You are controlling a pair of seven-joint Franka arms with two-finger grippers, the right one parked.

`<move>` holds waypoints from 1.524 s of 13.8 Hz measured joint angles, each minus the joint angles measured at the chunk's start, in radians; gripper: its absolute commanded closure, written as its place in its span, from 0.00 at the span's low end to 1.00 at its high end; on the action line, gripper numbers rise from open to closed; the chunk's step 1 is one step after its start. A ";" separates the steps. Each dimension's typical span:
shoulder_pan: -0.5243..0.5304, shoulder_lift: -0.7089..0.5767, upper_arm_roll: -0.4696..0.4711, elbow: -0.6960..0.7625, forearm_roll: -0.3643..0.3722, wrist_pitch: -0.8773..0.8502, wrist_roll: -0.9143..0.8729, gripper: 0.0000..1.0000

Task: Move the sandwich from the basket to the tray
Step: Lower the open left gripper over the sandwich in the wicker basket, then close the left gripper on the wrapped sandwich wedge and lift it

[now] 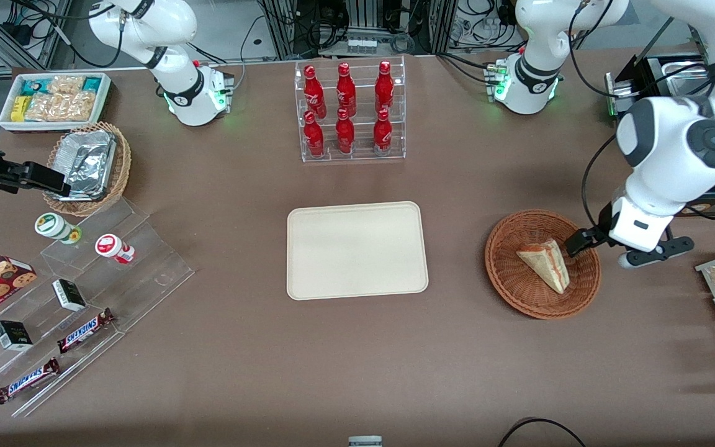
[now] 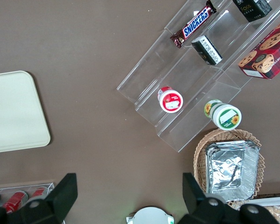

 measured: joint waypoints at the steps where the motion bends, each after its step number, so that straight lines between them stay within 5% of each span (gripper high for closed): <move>1: -0.001 0.009 -0.001 -0.024 0.000 0.034 -0.054 0.00; 5: -0.031 0.050 -0.011 -0.066 0.000 0.064 -0.201 0.00; 21: -0.031 0.162 -0.006 -0.108 0.000 0.168 -0.213 0.00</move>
